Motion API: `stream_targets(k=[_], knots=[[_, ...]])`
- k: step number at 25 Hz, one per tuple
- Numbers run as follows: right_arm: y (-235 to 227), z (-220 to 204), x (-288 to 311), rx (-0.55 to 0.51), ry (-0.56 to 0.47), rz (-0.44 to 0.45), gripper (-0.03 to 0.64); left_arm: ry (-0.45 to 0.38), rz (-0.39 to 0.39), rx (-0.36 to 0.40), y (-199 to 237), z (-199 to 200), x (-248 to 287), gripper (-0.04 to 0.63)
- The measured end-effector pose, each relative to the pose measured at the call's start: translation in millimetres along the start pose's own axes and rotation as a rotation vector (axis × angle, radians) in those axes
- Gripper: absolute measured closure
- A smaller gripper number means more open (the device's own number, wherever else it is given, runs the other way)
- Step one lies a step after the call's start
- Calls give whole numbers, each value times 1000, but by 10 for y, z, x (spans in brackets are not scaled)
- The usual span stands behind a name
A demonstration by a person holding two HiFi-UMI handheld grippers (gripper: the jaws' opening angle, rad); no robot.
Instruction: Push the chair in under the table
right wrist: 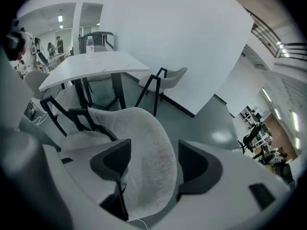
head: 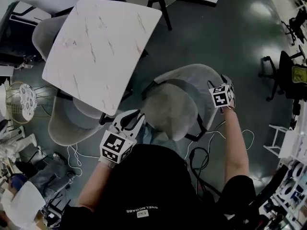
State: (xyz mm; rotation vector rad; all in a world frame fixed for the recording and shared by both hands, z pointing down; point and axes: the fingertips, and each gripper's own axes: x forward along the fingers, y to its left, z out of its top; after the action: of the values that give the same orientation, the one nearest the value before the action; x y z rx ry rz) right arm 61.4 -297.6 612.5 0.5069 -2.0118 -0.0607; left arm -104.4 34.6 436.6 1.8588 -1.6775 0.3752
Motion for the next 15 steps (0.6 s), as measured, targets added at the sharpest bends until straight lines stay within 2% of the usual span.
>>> stream_targets(k=[4, 15], knots=[[-55, -122, 339, -18, 72, 59, 322, 10, 27, -20, -14, -49, -15, 543], [64, -191, 934, -182, 216, 172, 324, 25, 89, -72, 42, -208, -83, 543]])
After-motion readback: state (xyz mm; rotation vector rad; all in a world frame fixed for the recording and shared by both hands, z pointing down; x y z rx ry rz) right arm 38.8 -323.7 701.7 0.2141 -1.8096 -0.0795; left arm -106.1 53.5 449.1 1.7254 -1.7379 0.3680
